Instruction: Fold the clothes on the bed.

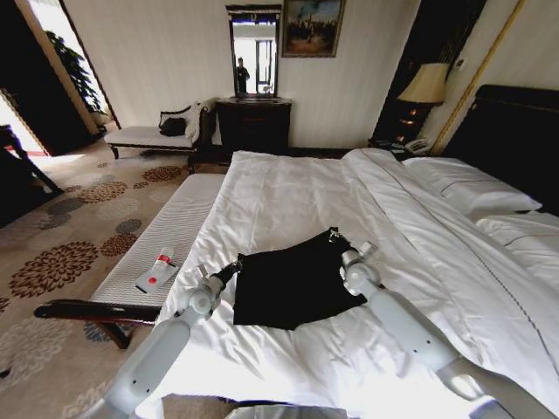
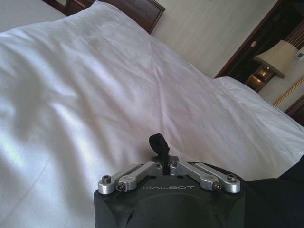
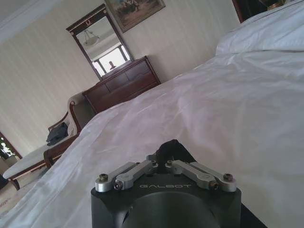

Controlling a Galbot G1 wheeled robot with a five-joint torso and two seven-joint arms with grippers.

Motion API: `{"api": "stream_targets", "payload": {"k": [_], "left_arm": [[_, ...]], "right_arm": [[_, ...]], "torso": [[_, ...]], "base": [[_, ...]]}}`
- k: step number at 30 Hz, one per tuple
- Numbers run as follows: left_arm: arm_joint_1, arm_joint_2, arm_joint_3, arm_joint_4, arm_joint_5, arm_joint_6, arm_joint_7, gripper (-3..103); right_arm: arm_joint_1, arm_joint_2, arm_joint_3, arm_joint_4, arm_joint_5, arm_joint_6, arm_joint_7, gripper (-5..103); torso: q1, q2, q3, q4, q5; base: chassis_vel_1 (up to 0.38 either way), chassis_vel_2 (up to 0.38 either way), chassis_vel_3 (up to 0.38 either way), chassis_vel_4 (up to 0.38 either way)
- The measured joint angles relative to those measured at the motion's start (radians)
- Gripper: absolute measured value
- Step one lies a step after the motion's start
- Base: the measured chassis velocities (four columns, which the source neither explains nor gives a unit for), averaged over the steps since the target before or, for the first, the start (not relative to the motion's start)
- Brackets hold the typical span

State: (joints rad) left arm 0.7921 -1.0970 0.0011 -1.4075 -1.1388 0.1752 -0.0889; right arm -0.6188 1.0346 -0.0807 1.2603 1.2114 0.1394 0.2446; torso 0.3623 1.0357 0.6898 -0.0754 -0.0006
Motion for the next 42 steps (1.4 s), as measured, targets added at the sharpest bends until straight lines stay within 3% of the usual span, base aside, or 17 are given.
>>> {"api": "stream_targets", "payload": {"k": [4, 16, 21, 25, 31, 42], "left_arm": [[-0.05, -0.004, -0.009, 0.047, -0.033, -0.023, 0.025, 2], [-0.019, 0.036, -0.124, -0.008, -0.135, -0.045, 0.045, 2], [0.053, 0.038, -0.145, -0.072, -0.145, -0.048, 0.052, 2], [0.168, 0.059, -0.184, -0.19, -0.168, -0.058, 0.065, 2], [0.346, 0.083, -0.27, -0.343, -0.199, -0.092, 0.095, 2], [0.56, 0.034, -0.337, -0.492, -0.178, -0.104, 0.099, 2]], "right_arm": [[0.035, 0.058, 0.014, -0.11, -0.022, 0.022, -0.042, 0], [0.036, 0.075, 0.079, -0.117, -0.011, 0.061, -0.055, 0], [0.007, 0.062, 0.094, -0.065, 0.002, 0.069, -0.038, 0], [-0.079, -0.03, 0.106, 0.099, 0.029, 0.069, 0.002, 0], [-0.226, -0.113, 0.146, 0.227, 0.035, 0.072, 0.021, 0], [-0.403, -0.131, 0.219, 0.362, -0.01, 0.079, 0.068, 0]], "torso": [[0.0, 0.0, 0.0, -0.0004, -0.0002], [-0.001, 0.0, 0.0, 0.0, 0.0], [-0.001, 0.0, 0.0, 0.0002, 0.0003], [-0.001, 0.001, -0.001, -0.0005, -0.0002], [-0.001, 0.001, -0.001, 0.0, -0.0002], [-0.001, 0.001, -0.001, 0.0001, 0.0001]], "base": [[0.0, 0.0, 0.0, 0.0], [0.0, 0.0, 0.0, 0.0], [0.0, 0.0, 0.0, 0.0], [0.0, 0.0, 0.0, 0.0], [0.0, 0.0, 0.0, 0.0], [0.0, 0.0, 0.0, 0.0]]}}
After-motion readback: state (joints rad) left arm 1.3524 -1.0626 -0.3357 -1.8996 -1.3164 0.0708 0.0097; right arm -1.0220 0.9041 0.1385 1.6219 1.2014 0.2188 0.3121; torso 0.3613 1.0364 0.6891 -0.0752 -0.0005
